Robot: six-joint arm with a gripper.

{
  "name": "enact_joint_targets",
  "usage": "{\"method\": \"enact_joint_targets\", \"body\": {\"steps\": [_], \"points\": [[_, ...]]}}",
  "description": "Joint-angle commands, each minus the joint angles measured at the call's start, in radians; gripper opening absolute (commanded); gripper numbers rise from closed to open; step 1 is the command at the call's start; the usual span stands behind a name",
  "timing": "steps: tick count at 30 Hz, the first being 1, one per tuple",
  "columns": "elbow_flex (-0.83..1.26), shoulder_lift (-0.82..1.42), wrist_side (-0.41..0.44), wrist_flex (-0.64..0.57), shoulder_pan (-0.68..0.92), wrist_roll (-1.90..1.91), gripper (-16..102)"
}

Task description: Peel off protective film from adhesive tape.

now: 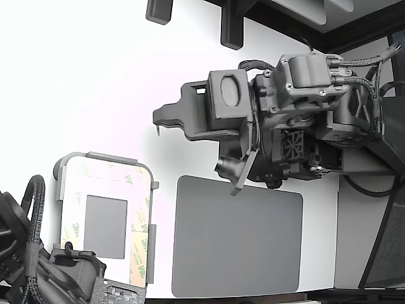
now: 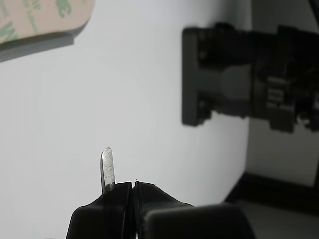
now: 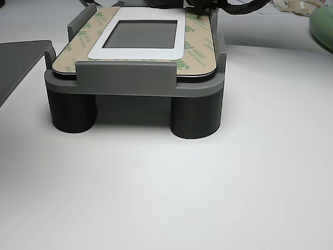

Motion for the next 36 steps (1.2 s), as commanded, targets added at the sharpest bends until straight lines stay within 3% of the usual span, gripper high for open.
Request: {"method": "enact_joint_targets", "body": {"steps": [1, 8, 15, 28, 36], "points": [[-0.127, -0.130, 0.021, 0.021, 0.072, 0.002, -12], [-0.272, -0.333, 0.078, 0.072, 0.267, -0.014, -11], [-0.302, -0.456, 0.170, -0.028, 0.434, -0.044, -10], [-0.499, -0.721, 0.256, 0.028, 0.614, 0.012, -11], [-0.571, -0.798, 0.258, 0.021, 0.650, -0.018, -11]]}}
